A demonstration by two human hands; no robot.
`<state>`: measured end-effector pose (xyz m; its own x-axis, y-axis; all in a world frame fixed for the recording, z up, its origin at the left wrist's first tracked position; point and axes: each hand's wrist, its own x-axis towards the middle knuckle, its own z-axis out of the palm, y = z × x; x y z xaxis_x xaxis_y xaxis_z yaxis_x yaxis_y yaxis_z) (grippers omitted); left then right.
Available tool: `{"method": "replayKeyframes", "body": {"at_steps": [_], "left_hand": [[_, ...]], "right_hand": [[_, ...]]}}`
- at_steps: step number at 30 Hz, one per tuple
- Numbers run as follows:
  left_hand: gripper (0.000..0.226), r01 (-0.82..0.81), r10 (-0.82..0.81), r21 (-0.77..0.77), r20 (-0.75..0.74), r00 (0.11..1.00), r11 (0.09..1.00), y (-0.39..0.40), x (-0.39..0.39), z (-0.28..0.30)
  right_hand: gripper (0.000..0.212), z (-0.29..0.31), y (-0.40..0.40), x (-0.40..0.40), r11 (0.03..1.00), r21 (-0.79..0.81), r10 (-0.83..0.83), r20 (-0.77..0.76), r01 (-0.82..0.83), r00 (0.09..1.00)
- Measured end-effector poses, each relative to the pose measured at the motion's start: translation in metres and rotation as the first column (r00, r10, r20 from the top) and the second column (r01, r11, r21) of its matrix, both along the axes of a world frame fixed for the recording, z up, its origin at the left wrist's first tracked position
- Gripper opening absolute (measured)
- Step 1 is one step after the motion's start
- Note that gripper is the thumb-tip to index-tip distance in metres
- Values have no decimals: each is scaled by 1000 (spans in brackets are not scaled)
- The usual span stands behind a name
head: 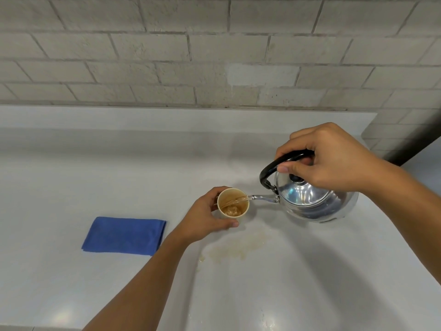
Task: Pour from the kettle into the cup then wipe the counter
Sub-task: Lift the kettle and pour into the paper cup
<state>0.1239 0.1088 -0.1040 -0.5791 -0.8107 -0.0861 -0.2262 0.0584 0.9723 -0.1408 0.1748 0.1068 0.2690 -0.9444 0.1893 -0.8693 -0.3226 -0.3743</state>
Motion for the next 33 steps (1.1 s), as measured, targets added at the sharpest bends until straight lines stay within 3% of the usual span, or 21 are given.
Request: {"method": "replayKeyframes", "body": {"at_steps": [33], "left_hand": [[82,11,-11,-21,0,1000,1000,-1,-1,0]], "right_hand": [[13,12,-6,12,999,18,43,-179,-40,983]]}}
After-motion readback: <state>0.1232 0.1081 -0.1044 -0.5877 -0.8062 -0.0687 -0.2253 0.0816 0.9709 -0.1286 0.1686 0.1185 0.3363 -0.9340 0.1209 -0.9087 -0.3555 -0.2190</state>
